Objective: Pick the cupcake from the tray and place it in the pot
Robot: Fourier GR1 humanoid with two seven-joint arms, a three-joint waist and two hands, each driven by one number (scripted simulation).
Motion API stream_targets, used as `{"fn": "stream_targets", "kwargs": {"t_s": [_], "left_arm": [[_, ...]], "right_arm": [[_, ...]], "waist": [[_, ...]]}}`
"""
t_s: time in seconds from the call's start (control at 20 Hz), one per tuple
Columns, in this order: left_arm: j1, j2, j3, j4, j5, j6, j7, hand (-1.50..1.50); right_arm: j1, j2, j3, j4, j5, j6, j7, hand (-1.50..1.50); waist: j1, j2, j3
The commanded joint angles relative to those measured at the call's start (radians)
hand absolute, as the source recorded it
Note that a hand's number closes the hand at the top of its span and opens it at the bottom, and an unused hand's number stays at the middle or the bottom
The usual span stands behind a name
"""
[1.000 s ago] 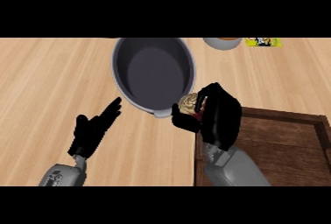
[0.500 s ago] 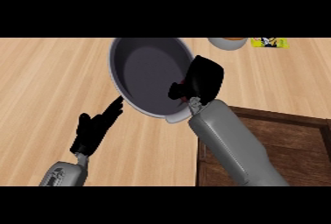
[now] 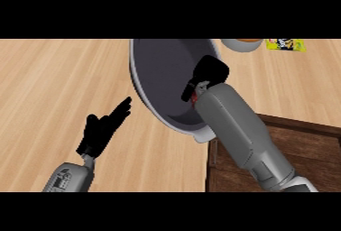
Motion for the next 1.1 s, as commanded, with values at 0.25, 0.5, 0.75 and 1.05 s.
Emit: {"fn": "stream_targets", "kwargs": {"t_s": [0.25, 0.5, 0.75, 1.05], "left_arm": [[0.002, -0.023, -0.011, 0.014, -0.01, 0.01, -0.002, 0.0], [-0.004, -0.01, 0.01, 0.022, -0.012, 0.023, 0.009, 0.0], [0.031, 0.023, 0.05, 0.006, 0.013, 0.006, -0.018, 0.0], [0.037, 0.034, 0.083, 0.009, 0.027, 0.014, 0.014, 0.0]], "right_arm": [[-0.131, 0.01, -0.028, -0.006, -0.007, -0.487, -0.033, -1.5], [-0.147, 0.01, -0.078, -0.015, 0.072, -0.782, -0.035, -1.5], [-0.165, 0.01, -0.109, 0.017, 0.201, -1.006, 0.009, -1.5], [-0.041, 0.01, -0.03, -0.083, 0.243, -1.167, 0.045, -1.5]], "waist": [[-0.004, -0.003, 0.002], [-0.045, -0.011, 0.001], [-0.073, -0.022, 0.0], [-0.112, -0.032, 0.001]]}}
